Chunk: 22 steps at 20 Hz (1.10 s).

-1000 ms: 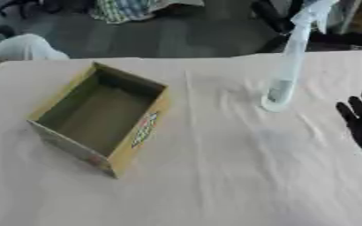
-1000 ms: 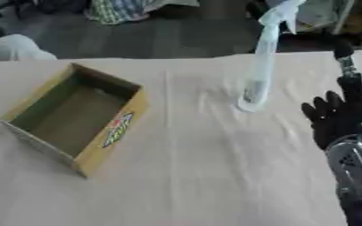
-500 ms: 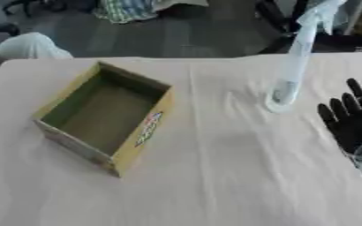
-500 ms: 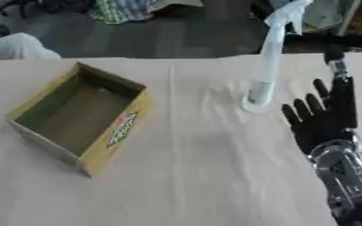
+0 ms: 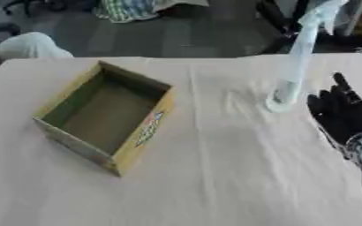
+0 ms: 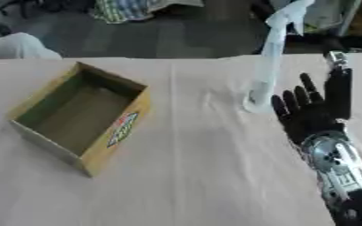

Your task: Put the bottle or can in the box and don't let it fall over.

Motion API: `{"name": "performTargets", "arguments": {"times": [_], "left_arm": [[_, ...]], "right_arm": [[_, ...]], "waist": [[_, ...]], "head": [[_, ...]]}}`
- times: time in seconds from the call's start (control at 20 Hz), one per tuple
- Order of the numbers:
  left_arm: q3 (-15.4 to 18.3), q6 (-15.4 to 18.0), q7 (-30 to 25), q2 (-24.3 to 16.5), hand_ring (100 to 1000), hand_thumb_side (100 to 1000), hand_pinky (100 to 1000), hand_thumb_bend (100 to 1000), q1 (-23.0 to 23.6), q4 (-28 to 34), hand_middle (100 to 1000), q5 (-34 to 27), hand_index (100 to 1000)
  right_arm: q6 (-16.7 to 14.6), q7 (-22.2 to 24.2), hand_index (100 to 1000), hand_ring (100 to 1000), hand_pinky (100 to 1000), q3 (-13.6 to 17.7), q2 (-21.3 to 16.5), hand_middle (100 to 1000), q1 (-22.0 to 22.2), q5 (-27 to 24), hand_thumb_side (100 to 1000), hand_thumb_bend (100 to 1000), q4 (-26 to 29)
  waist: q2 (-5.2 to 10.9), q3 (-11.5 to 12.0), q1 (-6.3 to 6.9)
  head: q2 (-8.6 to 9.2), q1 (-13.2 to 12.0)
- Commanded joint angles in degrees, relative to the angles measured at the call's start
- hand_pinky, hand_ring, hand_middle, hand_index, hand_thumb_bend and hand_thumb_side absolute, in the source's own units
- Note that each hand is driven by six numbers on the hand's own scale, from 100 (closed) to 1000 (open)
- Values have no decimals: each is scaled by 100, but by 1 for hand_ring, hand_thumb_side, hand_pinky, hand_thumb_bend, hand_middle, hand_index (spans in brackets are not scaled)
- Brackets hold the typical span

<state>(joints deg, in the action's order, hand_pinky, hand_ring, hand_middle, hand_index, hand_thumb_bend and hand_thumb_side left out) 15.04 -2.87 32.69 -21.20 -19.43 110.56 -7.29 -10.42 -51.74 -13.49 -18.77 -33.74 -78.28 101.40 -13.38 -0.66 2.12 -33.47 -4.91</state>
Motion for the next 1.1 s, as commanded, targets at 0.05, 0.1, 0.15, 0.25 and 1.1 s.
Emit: {"name": "performTargets", "arguments": {"times": [0.05,0.1,0.15,0.25,1.1], "left_arm": [[11,11,-19,-186,828,873,944,201,-40,86,983,-13,874],[9,11,-21,-185,828,873,944,201,-38,84,984,-15,873],[5,10,-24,-183,828,874,944,201,-37,83,984,-18,874],[-1,9,-31,-178,829,874,944,201,-36,80,984,-22,873],[-24,9,-59,-154,832,875,945,200,-31,75,986,-44,873]], "right_arm": [[-40,-19,909,100,100,18,48,100,-192,39,678,334,-176],[-31,-21,907,100,100,17,84,100,-241,63,675,334,-259],[-24,-22,905,100,100,12,122,100,-297,69,677,331,-334],[-35,-3,902,100,100,3,191,100,-415,39,671,328,-477],[-330,539,881,100,100,85,206,100,-1048,-29,682,326,-954]], "waist": [[106,16,4],[107,16,6],[107,18,8],[106,21,13],[94,43,35]], "head": [[97,19],[99,25],[102,32],[104,40],[121,67]]}}
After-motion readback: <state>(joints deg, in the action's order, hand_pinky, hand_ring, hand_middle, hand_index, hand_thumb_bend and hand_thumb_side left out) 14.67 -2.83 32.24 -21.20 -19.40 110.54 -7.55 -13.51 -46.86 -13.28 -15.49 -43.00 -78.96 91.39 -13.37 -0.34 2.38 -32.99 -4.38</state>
